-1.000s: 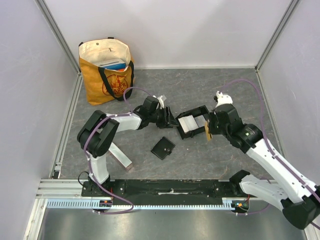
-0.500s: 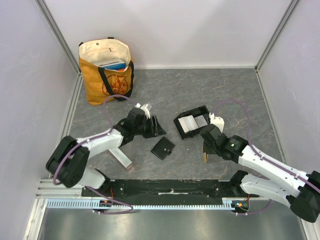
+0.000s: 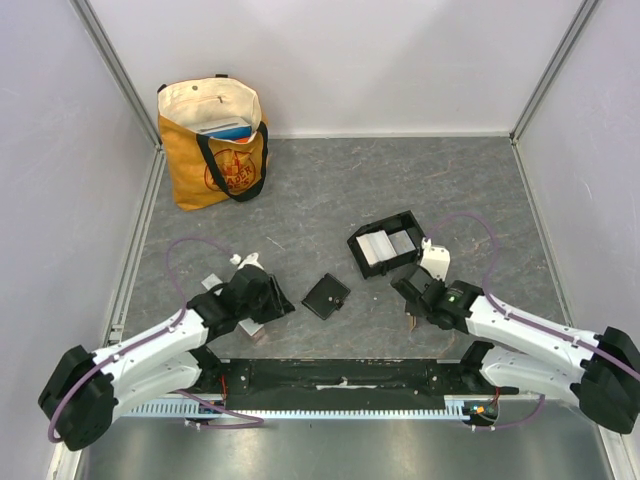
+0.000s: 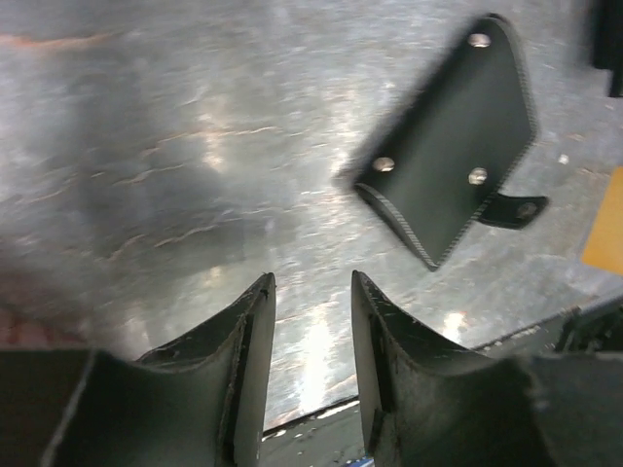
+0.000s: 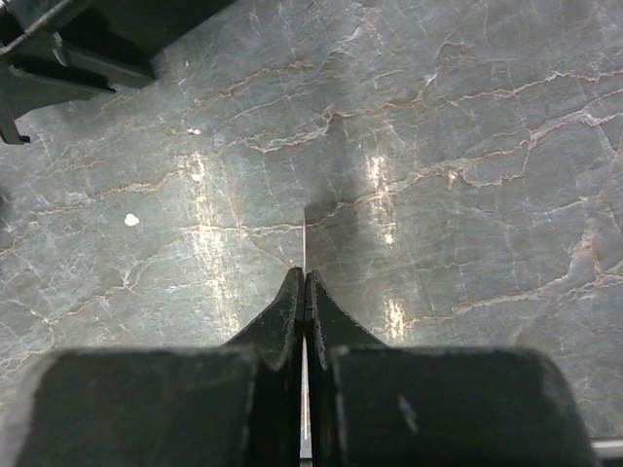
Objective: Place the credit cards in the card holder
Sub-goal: Open the card holder at the center of the board.
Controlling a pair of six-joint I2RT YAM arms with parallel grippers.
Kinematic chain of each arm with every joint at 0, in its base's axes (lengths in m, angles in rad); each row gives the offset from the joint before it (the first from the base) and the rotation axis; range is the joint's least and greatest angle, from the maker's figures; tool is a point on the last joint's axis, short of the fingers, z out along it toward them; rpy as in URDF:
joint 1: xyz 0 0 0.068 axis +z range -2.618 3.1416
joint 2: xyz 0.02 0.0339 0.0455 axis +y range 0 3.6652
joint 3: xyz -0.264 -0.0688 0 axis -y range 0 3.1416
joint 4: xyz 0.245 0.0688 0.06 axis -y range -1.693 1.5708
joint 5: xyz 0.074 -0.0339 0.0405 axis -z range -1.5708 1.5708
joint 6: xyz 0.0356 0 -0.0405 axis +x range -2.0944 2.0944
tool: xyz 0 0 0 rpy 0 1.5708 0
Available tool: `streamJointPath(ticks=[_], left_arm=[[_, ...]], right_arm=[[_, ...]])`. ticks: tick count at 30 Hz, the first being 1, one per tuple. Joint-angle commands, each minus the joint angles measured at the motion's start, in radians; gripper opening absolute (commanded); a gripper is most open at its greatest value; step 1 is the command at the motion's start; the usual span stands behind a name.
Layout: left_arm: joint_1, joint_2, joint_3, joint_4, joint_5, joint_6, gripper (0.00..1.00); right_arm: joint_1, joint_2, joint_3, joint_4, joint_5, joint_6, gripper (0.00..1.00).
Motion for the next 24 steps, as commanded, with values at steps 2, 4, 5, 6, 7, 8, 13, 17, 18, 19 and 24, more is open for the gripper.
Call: streamJointPath(ticks=[2, 4, 5, 6, 7, 8, 13, 17, 18, 19, 24], left_arm=[[-0.006, -0.053, 0.003, -0.213, -0.196, -0.126, 0.4], [-0.009, -0.035, 0.04, -0.313, -0.283, -0.139, 0.39], [-0.006, -0.022, 0.061, -0.382, -0.331, -0.165, 0.38], [-0.004, -0.009, 0.079, -0.455, -0.365, -0.186, 0.36], [-0.004, -0.002, 0.096, -0.491, -0.4, -0.2, 0.35], [-0.003, -0.001, 0.103, -0.514, -0.417, -0.214, 0.33], [0.011, -0.019, 0.145, -0.562, -0.481, -0.209, 0.33], [0.013, -0.044, 0.169, -0.505, -0.449, -0.15, 0.35], [0.013, -0.051, 0.167, -0.478, -0.434, -0.128, 0.36], [0.013, -0.056, 0.167, -0.446, -0.422, -0.111, 0.37], [0.011, -0.048, 0.17, -0.35, -0.368, -0.054, 0.38]], right_arm=[[0.006, 0.023, -0.012, 0.08, 0.046, 0.037, 0.0], [0.006, 0.034, -0.012, 0.095, 0.05, 0.036, 0.0], [0.006, 0.04, -0.012, 0.106, 0.055, 0.039, 0.0], [0.006, 0.049, -0.014, 0.11, 0.064, 0.04, 0.0], [0.006, 0.057, -0.02, 0.126, 0.075, 0.039, 0.0], [0.006, 0.065, -0.023, 0.138, 0.089, 0.037, 0.0], [0.006, 0.137, -0.038, 0.19, 0.098, 0.025, 0.01], [0.006, 0.166, -0.054, 0.212, 0.086, 0.014, 0.06], [0.006, 0.163, -0.055, 0.212, 0.086, 0.01, 0.08], [0.006, 0.159, -0.054, 0.209, 0.081, 0.002, 0.09], [0.006, 0.134, -0.052, 0.21, 0.057, -0.029, 0.14]])
